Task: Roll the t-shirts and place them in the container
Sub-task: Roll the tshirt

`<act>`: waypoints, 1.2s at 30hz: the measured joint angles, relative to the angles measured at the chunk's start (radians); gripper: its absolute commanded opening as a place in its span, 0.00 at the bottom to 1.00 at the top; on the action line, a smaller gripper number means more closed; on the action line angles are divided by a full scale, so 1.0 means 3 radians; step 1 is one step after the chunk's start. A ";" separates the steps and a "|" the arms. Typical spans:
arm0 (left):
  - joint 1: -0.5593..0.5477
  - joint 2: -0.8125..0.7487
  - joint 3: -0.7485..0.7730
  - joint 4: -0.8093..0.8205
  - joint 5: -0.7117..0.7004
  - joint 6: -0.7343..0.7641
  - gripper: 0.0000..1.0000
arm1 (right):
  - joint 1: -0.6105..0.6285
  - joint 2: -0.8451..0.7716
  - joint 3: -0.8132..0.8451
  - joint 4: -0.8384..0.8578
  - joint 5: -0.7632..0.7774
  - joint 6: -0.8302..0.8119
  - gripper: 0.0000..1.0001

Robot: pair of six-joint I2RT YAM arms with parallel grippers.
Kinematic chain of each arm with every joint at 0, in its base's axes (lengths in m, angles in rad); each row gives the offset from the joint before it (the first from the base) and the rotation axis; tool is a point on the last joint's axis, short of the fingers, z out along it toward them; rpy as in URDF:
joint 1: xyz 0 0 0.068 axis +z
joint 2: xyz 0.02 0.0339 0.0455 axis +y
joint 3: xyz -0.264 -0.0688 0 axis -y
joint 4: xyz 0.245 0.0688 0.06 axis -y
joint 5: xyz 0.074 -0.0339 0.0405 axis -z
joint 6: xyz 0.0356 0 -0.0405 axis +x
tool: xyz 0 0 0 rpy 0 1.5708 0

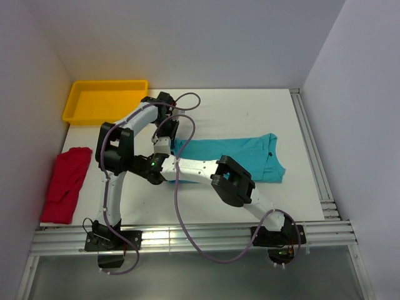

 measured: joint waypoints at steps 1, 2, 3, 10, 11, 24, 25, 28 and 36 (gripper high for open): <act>-0.0003 0.0000 0.0004 -0.0001 0.0000 0.0001 0.17 | 0.0000 0.0013 0.0015 -0.0041 0.0010 -0.0006 0.45; -0.0005 0.0000 0.0006 -0.0003 0.0000 0.0006 0.17 | 0.0000 0.0017 0.0018 -0.0072 0.0020 -0.0008 0.43; -0.0009 0.0000 0.0008 -0.0003 0.0001 0.0009 0.18 | 0.0000 0.0017 0.0018 -0.0098 0.0025 -0.0010 0.39; -0.0019 0.0000 0.0025 -0.0017 0.0003 0.0020 0.36 | 0.0000 0.0015 -0.0141 -0.0043 0.0025 -0.0023 0.10; -0.0022 0.0000 0.0033 -0.0020 0.0003 0.0022 0.38 | -0.0001 0.0003 -0.0192 -0.0003 0.0020 -0.0025 0.08; -0.0024 0.0000 0.0226 0.0001 0.0066 0.0024 0.66 | -0.0201 -0.1115 -0.1809 0.1169 -0.0468 0.0195 0.00; -0.0023 0.0000 0.0228 0.0014 0.0076 0.0024 0.66 | -0.0242 -0.1225 -0.1965 0.1291 -0.0534 0.0224 0.00; -0.0004 0.0000 0.0228 0.0043 0.0139 0.0024 0.68 | -0.0385 -0.1484 -0.2388 0.1731 -0.0793 0.0310 0.00; 0.0137 -0.0120 0.0033 0.0210 0.0535 0.0024 0.72 | -0.0787 -0.1771 -0.3296 0.2934 -0.1560 0.0661 0.00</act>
